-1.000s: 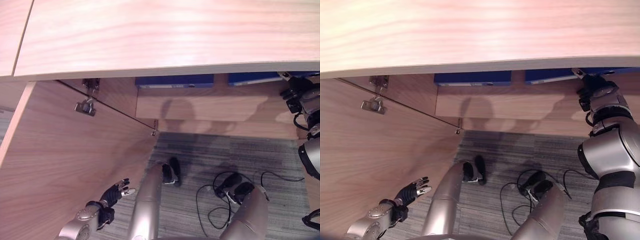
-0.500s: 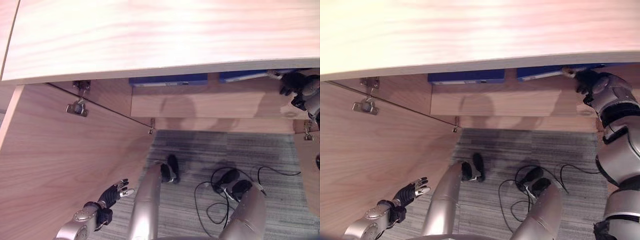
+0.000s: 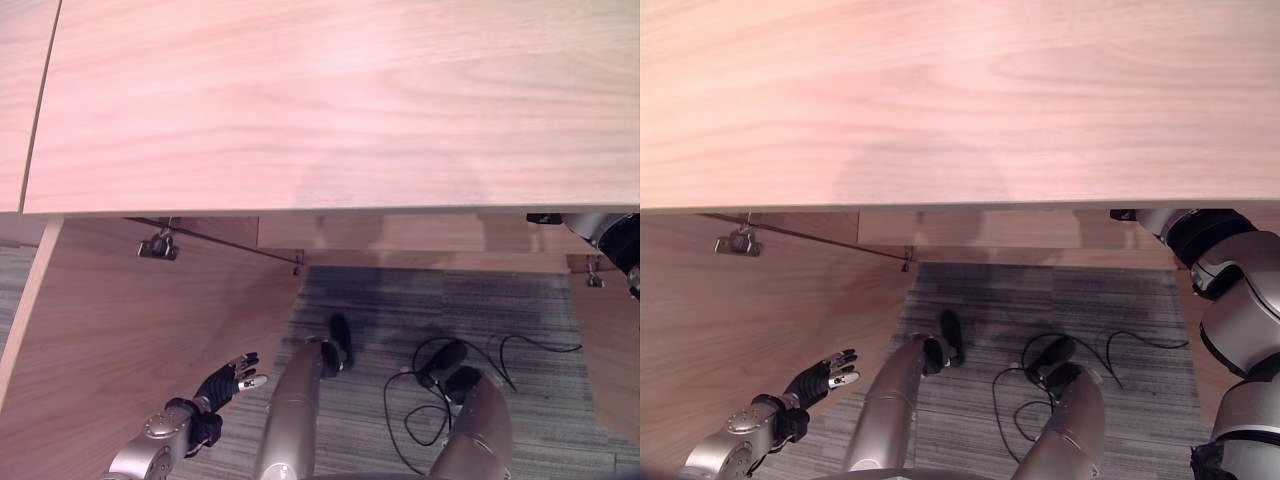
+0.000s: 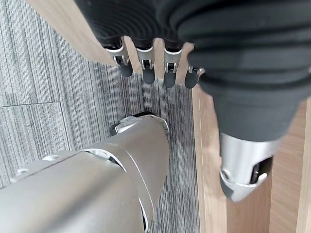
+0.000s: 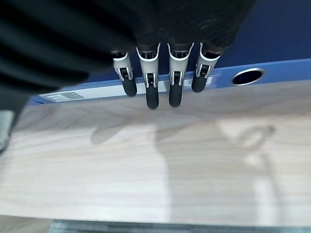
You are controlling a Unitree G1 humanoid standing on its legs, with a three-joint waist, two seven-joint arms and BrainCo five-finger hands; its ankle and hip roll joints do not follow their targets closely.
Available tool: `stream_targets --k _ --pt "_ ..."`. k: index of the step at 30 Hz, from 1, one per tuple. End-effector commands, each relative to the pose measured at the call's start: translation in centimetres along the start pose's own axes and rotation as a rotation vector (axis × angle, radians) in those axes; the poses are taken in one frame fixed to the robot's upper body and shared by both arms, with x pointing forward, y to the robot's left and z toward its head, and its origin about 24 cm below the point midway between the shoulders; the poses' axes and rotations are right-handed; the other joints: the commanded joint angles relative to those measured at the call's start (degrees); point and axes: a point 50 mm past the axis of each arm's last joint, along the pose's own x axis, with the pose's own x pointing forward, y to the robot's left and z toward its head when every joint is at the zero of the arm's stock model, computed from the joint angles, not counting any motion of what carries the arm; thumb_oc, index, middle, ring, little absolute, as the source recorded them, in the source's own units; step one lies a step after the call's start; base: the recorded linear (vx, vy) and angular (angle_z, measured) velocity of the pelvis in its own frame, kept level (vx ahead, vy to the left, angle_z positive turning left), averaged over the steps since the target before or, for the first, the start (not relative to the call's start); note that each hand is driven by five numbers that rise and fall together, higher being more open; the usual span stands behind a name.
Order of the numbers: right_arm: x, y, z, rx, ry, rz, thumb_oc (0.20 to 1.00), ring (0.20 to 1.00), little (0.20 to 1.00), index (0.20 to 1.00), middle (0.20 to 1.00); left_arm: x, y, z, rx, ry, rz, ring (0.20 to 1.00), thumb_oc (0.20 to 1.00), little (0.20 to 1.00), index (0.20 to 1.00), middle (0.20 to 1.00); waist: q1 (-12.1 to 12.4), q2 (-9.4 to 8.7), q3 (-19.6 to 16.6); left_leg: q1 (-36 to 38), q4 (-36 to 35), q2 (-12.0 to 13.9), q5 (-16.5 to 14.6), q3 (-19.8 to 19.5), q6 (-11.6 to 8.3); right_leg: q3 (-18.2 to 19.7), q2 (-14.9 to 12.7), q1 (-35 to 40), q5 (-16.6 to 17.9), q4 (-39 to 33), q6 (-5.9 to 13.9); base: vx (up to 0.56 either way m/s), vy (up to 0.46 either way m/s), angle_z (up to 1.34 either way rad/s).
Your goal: Put the empty folder in the office cabinet
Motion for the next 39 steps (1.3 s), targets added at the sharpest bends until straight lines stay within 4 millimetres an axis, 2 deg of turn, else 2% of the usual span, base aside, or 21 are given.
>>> stream_targets --k 1,10,14,15,18,19,22,26,27,28,31,32,33,34,37,39 --pt "-1.4 -3.1 1.1 0.014 -0.061 -0.091 1.000 1.000 1.000 1.000 1.000 -0.9 1.7 0.8 0.059 -0.016 0.043 1.000 1.000 1.000 1.000 1.000 1.5 0.13 2.5 2.2 -5.1 2.8 -0.7 -3.3 -3.66 -1.6 -3.6 3.5 10.7 -12.7 8.60 -0.01 -0.024 -0.03" --pt "-1.3 -3.9 1.5 -0.056 -0.002 -0.117 1.000 1.000 1.000 1.000 1.000 -0.5 1.6 1.4 0.047 -0.034 0.048 1.000 1.000 1.000 1.000 1.000 0.9 0.63 2.6 6.7 -10.7 2.3 1.5 -2.3 -4.28 -1.9 -2.6 6.1 12.7 -16.8 9.18 0.00 -0.004 -0.03" --pt "-1.5 -4.5 2.2 -0.140 0.001 -0.184 1.000 1.000 1.000 1.000 1.000 -0.3 1.7 1.3 0.023 -0.033 0.064 1.000 1.000 1.000 1.000 1.000 0.2 0.57 2.2 9.1 -12.7 2.2 2.3 -1.9 -4.54 -2.1 -1.9 7.9 13.3 -18.5 9.36 0.00 0.000 0.00" --pt "-2.3 -5.1 3.4 -0.096 -0.100 -0.332 1.000 1.000 1.000 1.000 1.000 0.0 2.0 0.9 -0.031 -0.040 0.108 1.000 1.000 1.000 1.000 1.000 -1.5 0.12 1.9 13.0 -15.7 2.0 3.4 -1.7 -4.98 -2.6 0.0 11.5 14.2 -21.5 9.55 0.02 -0.039 -0.03" --pt "-2.8 -4.2 3.7 -0.023 -0.181 -0.397 1.000 1.000 1.000 1.000 1.000 0.1 2.3 -0.7 -0.073 0.007 0.149 1.000 1.000 1.000 1.000 1.000 -3.3 -0.34 1.3 17.7 -19.3 1.8 4.4 -1.7 -5.51 -3.3 2.3 15.8 14.7 -24.8 9.66 0.04 -0.077 -0.18" --pt "-3.0 -3.4 3.5 0.002 -0.206 -0.419 1.000 1.000 1.000 1.000 1.000 0.2 2.3 -1.7 -0.096 0.041 0.164 1.000 1.000 1.000 1.000 1.000 -4.1 -0.79 1.4 21.0 -21.8 1.7 5.2 -1.8 -5.95 -3.8 3.8 19.0 14.9 -26.8 9.67 0.03 -0.086 -0.22" --pt "-2.9 -2.1 3.0 0.074 -0.229 -0.432 1.000 1.000 1.000 1.000 1.000 0.4 2.2 -2.9 -0.122 0.078 0.181 1.000 1.000 1.000 1.000 1.000 -4.6 -1.12 1.9 25.1 -24.4 1.5 6.4 -2.1 -6.47 -4.3 5.6 22.8 14.9 -28.9 9.56 0.04 -0.095 -0.17" --pt "-1.6 1.4 3.2 0.230 -0.297 -0.370 1.000 1.000 1.000 1.000 1.000 0.5 1.5 -5.8 -0.248 0.154 0.211 1.000 1.000 1.000 1.000 1.000 -5.7 -1.80 1.9 33.2 -28.3 2.4 7.8 -1.1 -7.45 -4.9 9.3 29.5 14.8 -32.8 9.18 0.04 -0.105 -0.13" --pt "-1.6 1.4 3.2 0.231 -0.296 -0.370 1.000 1.000 1.000 1.000 1.000 0.5 1.5 -5.8 -0.247 0.154 0.211 1.000 1.000 1.000 1.000 1.000 -5.7 -1.80 2.0 33.3 -28.3 2.4 7.8 -1.1 -7.47 -4.9 9.4 29.7 14.8 -32.8 9.18 0.03 -0.107 -0.19" --pt "-1.0 2.8 3.5 0.284 -0.317 -0.331 1.000 1.000 1.000 1.000 1.000 0.4 1.1 -6.9 -0.298 0.186 0.220 1.000 1.000 1.000 1.000 1.000 -6.0 -1.86 1.5 35.5 -28.9 3.0 7.9 -0.8 -7.70 -4.9 10.4 31.4 14.6 -33.7 8.86 0.03 -0.102 -0.15" --pt "0.1 5.2 3.8 0.361 -0.325 -0.259 1.000 1.000 1.000 1.000 1.000 0.5 0.2 -8.5 -0.361 0.232 0.226 1.000 1.000 1.000 1.000 1.000 -6.1 -1.95 0.9 38.9 -29.9 3.9 8.3 -0.3 -8.38 -4.6 12.0 34.4 13.9 -34.6 8.29 0.04 -0.112 -0.11" --pt "0.6 6.0 3.7 0.372 -0.311 -0.232 1.000 1.000 1.000 1.000 1.000 0.6 0.2 -8.7 -0.369 0.238 0.235 1.000 1.000 1.000 1.000 1.000 -6.1 -2.01 0.6 39.9 -30.3 4.2 8.5 -0.2 -8.62 -4.6 12.7 35.3 13.7 -35.2 8.18 0.05 -0.137 -0.09" --pt "1.3 7.8 3.7 0.373 -0.289 -0.162 1.000 1.000 1.000 1.000 1.000 0.5 0.1 -9.3 -0.389 0.255 0.249 1.000 1.000 1.000 1.000 1.000 -6.0 -2.17 -0.2 41.7 -31.4 4.9 9.2 0.1 -9.27 -4.8 14.1 37.2 13.2 -36.7 7.77 0.04 -0.104 -0.07" --pt "1.4 7.8 3.8 0.373 -0.289 -0.161 1.000 1.000 1.000 1.000 1.000 0.5 0.1 -9.3 -0.389 0.256 0.250 1.000 1.000 1.000 1.000 1.000 -6.0 -2.13 -0.1 41.9 -31.5 5.0 9.3 0.1 -9.35 -4.9 14.3 37.5 13.3 -36.9 7.73 0.05 -0.117 -0.05" --pt "2.1 10.1 3.7 0.417 -0.269 -0.096 1.000 1.000 1.000 1.000 1.000 0.5 -0.2 -9.9 -0.415 0.274 0.263 1.000 1.000 1.000 1.000 1.000 -5.9 -2.63 -0.9 43.2 -32.0 6.3 10.7 0.5 -10.52 -5.3 16.8 40.2 12.8 -39.8 7.15 0.01 -0.132 -0.02" --pt "2.6 11.1 3.8 0.433 -0.252 -0.070 1.000 1.000 1.000 1.000 1.000 0.5 -0.4 -9.9 -0.426 0.268 0.263 1.000 1.000 1.000 1.000 1.000 -5.7 -3.14 -1.0 43.0 -29.6 7.0 9.5 0.6 -10.63 -5.5 18.4 41.9 12.6 -41.8 6.49 -0.03 -0.161 0.04"
